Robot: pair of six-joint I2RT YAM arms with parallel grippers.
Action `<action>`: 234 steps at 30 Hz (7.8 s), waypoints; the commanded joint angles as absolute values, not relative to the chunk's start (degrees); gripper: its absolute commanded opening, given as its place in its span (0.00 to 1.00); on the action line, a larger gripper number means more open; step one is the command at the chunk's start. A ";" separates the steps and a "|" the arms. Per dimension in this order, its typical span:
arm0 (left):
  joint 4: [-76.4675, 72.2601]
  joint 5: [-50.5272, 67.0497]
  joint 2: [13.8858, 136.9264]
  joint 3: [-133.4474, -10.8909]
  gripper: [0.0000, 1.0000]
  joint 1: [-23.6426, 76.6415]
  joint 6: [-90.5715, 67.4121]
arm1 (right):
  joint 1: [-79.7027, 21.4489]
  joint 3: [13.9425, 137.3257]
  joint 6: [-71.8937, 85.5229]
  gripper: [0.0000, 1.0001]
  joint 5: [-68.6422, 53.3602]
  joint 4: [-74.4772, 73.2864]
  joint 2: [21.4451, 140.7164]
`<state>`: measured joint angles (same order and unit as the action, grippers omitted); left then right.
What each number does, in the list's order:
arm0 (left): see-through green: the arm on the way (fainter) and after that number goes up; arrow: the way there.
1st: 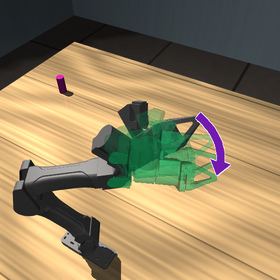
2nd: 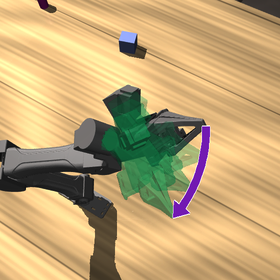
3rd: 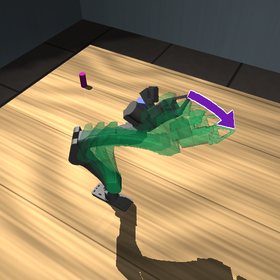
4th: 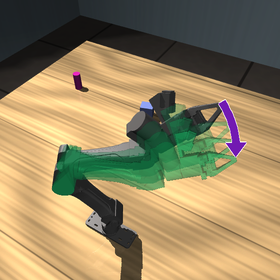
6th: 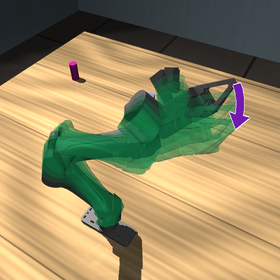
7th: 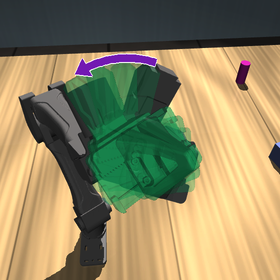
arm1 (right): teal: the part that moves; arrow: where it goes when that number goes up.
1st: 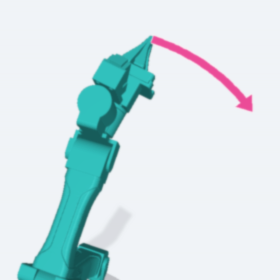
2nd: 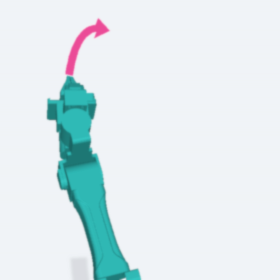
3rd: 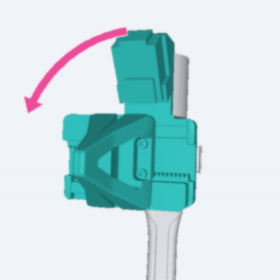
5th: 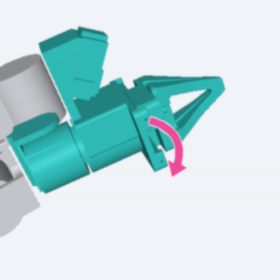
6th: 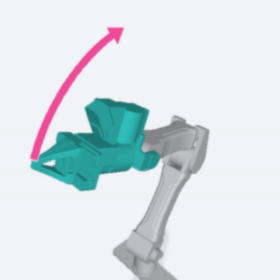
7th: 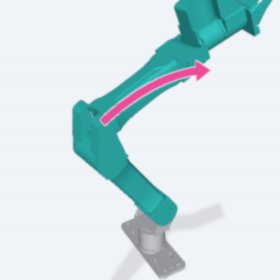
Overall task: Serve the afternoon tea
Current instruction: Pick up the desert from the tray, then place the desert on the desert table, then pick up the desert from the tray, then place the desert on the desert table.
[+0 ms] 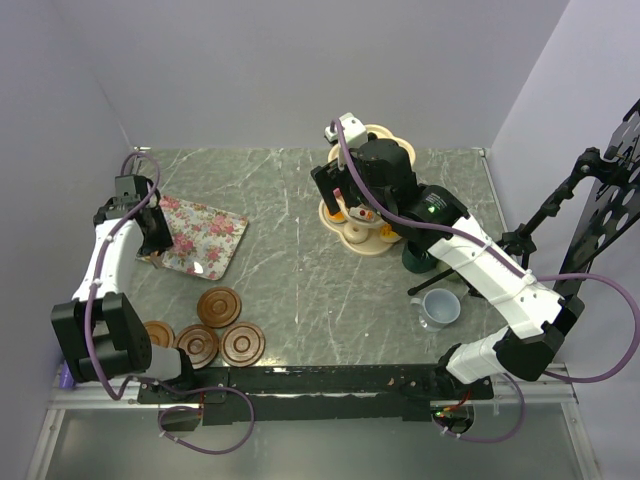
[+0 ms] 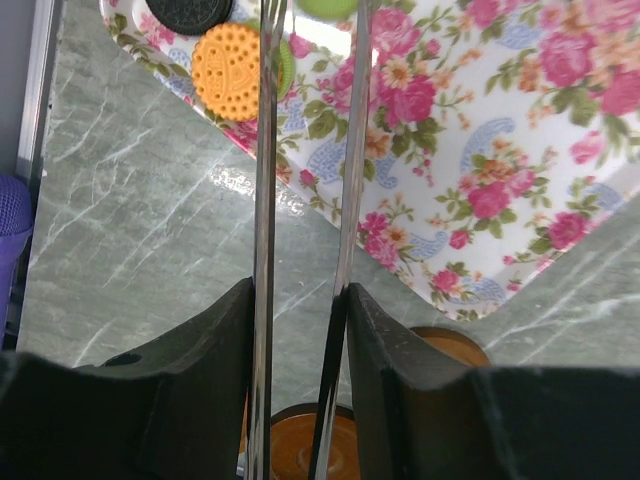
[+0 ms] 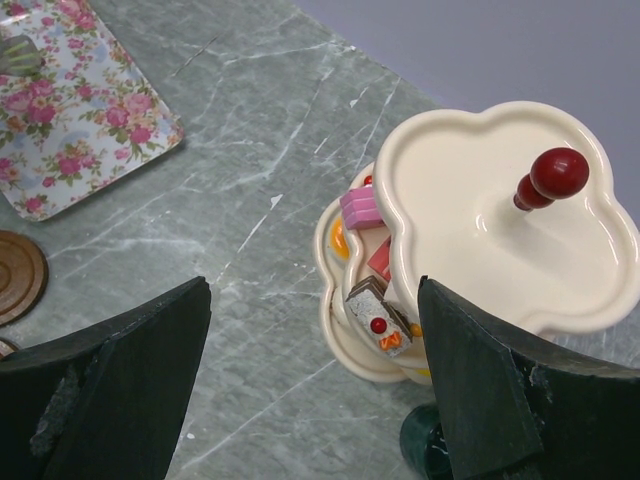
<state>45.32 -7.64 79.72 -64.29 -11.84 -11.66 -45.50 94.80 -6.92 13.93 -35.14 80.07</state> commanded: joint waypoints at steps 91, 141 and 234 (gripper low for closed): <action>55.98 -4.84 61.09 -72.79 0.44 -6.74 -24.00 | -45.79 89.03 -3.52 0.92 23.12 -18.90 67.06; 57.31 -5.89 70.93 -68.20 0.48 -18.63 -22.33 | -45.26 84.99 -8.00 0.95 23.12 -12.48 65.04; 41.05 -11.78 89.21 -107.58 0.34 46.76 -35.24 | -44.82 85.61 -6.24 0.95 25.58 -14.50 64.69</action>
